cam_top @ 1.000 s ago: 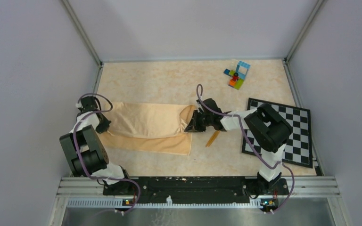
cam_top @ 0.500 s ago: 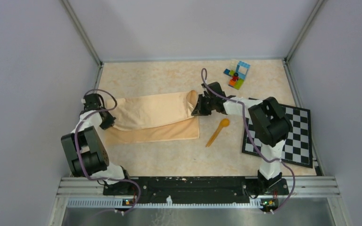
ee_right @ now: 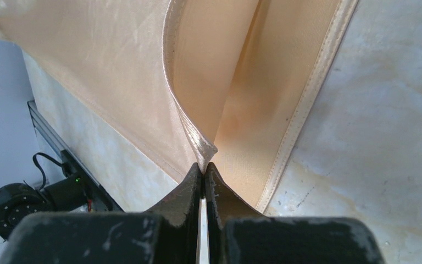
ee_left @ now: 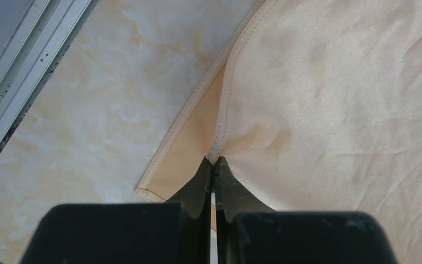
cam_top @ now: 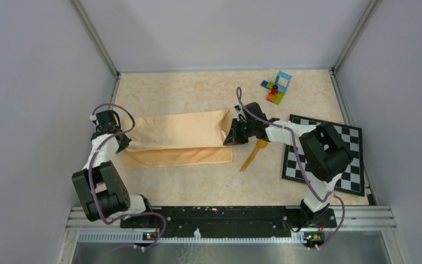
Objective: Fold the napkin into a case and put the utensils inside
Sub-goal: Fold and flatten the napkin at the center of the board.
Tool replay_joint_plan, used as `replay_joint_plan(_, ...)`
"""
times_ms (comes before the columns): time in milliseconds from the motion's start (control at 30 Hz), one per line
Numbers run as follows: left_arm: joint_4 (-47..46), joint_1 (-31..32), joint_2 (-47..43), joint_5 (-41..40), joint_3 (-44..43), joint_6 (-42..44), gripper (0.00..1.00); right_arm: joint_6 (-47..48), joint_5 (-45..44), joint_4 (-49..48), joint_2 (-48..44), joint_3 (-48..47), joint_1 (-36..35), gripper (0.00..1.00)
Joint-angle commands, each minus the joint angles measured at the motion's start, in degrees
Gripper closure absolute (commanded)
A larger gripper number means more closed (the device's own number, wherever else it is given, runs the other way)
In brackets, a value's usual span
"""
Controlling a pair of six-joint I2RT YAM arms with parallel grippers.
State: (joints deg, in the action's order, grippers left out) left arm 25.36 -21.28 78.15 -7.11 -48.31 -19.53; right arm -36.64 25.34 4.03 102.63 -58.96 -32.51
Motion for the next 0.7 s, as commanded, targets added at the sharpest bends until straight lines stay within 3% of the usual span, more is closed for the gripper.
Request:
replay_joint_plan(0,0.6,-0.3,-3.0,-3.4,1.8,0.4,1.00,-0.4,0.5,-1.0,-3.6,1.6,-0.9,1.00)
replay_joint_plan(667,3.8,-0.3,-2.6,-8.4,3.8,-2.0,1.00,-2.2,0.8,-3.6,-4.8,6.9,-2.6,1.00)
